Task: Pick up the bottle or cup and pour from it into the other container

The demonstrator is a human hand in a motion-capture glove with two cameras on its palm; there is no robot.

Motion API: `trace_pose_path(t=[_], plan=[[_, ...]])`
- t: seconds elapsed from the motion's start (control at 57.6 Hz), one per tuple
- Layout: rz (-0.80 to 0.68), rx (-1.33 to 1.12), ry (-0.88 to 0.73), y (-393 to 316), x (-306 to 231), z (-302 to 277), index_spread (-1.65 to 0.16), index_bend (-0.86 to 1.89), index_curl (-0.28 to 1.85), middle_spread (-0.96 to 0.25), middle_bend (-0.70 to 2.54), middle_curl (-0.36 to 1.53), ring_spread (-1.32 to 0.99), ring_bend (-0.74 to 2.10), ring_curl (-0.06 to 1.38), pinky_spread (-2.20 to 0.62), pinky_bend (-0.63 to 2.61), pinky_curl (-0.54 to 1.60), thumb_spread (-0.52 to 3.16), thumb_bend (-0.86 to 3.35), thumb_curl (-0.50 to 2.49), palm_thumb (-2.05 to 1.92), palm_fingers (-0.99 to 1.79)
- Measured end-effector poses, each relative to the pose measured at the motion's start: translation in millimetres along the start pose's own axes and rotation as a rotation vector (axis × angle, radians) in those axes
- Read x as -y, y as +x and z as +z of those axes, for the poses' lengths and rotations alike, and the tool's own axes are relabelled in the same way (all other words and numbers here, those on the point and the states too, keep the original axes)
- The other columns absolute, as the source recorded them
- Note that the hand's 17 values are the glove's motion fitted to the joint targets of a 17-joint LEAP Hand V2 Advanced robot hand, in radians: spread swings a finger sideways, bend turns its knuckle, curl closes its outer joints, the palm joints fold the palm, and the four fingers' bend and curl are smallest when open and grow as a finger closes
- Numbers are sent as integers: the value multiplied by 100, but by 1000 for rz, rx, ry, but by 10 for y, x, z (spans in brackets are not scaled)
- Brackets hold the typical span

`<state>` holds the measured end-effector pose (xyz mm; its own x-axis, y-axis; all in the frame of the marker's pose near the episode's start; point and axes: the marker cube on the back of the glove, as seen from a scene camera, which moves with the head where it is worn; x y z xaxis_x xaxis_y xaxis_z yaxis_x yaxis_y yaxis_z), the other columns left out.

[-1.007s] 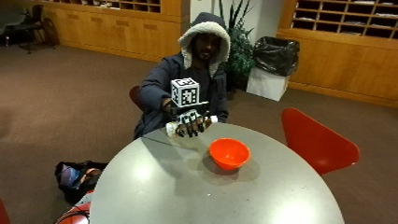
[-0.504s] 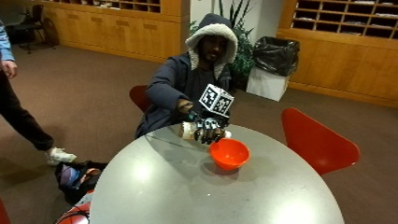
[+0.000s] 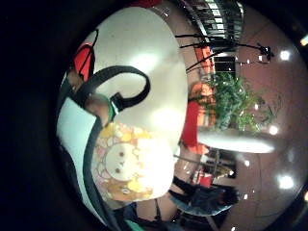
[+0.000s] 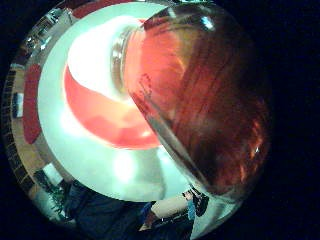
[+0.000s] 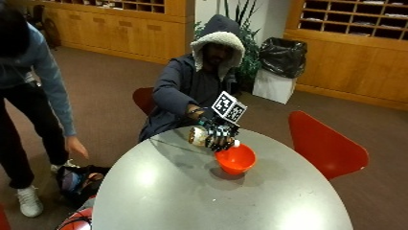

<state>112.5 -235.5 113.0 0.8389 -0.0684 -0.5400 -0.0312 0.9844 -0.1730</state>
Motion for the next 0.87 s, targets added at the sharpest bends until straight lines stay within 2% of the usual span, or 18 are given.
trace_pose_path(t=[0.868], plan=[[14, 322, 85, 347, -302, 103, -31, 8, 19, -28, 31, 48, -24, 55, 42, -15, 52, 38, 54, -3, 63, 104, 110]])
